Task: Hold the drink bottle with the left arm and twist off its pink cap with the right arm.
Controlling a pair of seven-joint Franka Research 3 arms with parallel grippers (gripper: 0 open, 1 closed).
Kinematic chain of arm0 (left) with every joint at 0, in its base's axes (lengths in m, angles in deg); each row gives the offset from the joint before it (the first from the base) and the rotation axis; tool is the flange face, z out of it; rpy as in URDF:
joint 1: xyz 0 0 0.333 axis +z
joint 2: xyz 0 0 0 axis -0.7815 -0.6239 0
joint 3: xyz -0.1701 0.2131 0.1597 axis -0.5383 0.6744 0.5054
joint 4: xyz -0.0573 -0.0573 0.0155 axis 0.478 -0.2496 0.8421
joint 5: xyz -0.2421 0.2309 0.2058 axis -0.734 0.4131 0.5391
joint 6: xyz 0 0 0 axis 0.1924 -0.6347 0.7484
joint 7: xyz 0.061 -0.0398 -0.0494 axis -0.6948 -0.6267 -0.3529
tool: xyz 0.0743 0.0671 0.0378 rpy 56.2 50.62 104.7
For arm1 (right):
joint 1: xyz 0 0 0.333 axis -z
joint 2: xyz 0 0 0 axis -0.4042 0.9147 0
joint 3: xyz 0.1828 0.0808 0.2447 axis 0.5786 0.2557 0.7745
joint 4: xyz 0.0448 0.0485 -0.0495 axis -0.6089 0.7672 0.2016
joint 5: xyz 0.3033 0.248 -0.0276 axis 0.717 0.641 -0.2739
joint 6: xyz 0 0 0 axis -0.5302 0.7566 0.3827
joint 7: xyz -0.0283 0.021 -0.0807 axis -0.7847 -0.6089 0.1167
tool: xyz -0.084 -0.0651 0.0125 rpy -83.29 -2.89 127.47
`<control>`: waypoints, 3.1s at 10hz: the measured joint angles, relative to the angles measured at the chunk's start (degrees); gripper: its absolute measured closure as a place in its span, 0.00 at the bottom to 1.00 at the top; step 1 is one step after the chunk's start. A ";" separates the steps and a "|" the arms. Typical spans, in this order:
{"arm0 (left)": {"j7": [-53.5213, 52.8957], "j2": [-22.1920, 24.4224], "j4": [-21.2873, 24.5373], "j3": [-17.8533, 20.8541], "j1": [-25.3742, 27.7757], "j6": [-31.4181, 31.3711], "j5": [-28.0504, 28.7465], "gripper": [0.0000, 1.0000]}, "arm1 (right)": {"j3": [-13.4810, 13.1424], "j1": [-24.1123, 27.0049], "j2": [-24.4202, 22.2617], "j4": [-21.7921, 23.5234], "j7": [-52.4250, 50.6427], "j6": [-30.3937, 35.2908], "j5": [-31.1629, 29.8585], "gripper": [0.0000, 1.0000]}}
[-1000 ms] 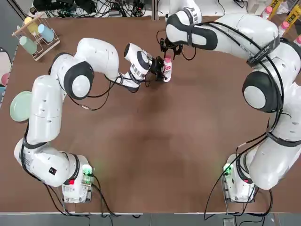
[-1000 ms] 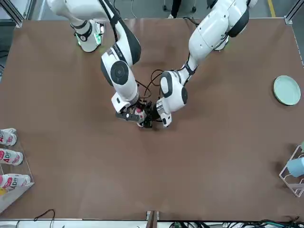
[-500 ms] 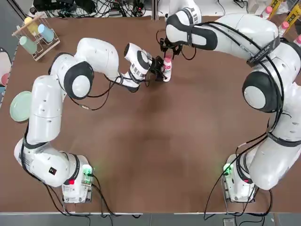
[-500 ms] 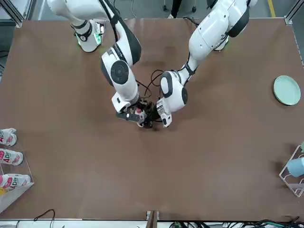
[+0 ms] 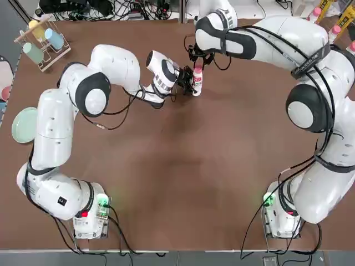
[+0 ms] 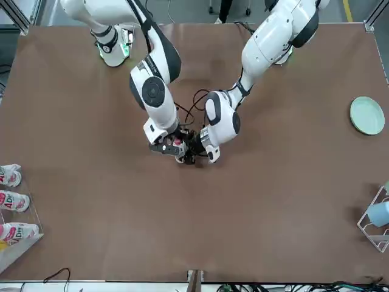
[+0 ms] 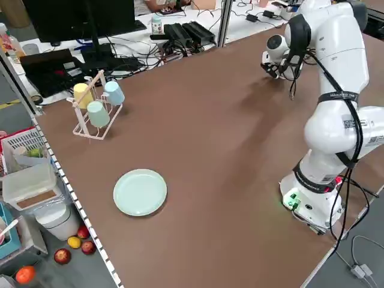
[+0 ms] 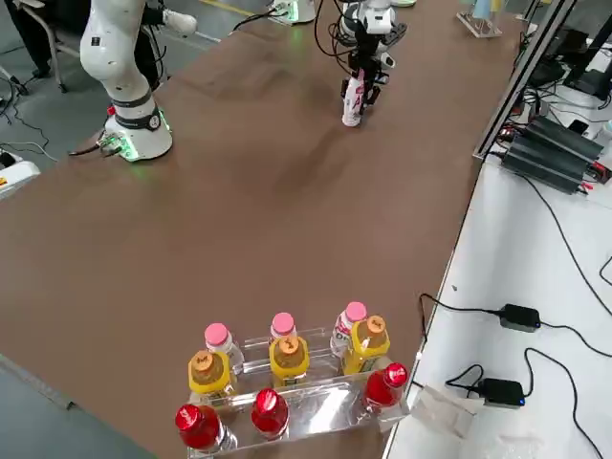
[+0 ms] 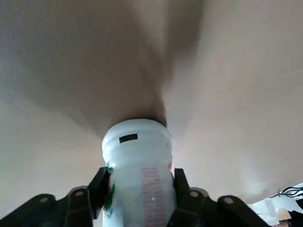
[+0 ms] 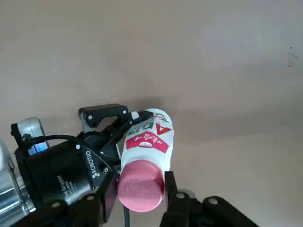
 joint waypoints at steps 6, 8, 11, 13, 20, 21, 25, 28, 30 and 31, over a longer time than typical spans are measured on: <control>0.00 0.00 0.00 0.02 0.02 0.02 0.00 0.40 | 0.09 -0.07 0.02 0.01 -2.83 -0.50 -0.08 0.55; 0.00 0.01 0.02 0.04 0.05 0.03 0.00 0.40 | 0.09 -0.41 0.03 0.01 -8.14 -0.77 -0.46 0.56; -0.08 0.17 0.27 0.04 0.13 0.10 0.00 0.40 | -0.06 -1.37 0.01 -0.05 -15.26 -0.92 -1.53 0.56; -0.08 0.18 0.28 0.03 0.14 0.12 0.00 0.40 | -0.09 -1.52 0.02 -0.05 -20.28 -0.91 -1.79 0.56; -0.07 0.14 0.22 0.04 0.10 0.11 0.00 0.40 | -0.03 -2.33 0.05 -0.02 -30.53 -0.86 -4.84 0.54; -0.05 0.13 0.21 0.04 0.10 0.11 0.00 0.40 | -0.01 -2.38 0.46 0.23 -30.78 -0.81 -5.01 0.52; 0.01 0.09 0.14 0.05 0.07 0.11 0.00 0.40 | 0.08 -2.49 1.61 0.27 -30.74 -0.82 -5.14 0.05; 0.01 0.08 0.13 0.05 0.07 0.11 0.00 0.40 | -0.28 -2.10 1.60 0.24 -29.79 -0.67 -4.98 0.00; 0.02 0.06 0.08 0.04 0.05 0.11 0.00 0.40 | -0.60 -0.65 1.43 -0.41 -26.36 1.00 -4.67 0.00; 0.05 -0.01 -0.05 0.04 -0.02 0.11 0.00 0.40 | -0.59 -0.14 1.12 -0.85 -24.38 1.49 -4.38 0.00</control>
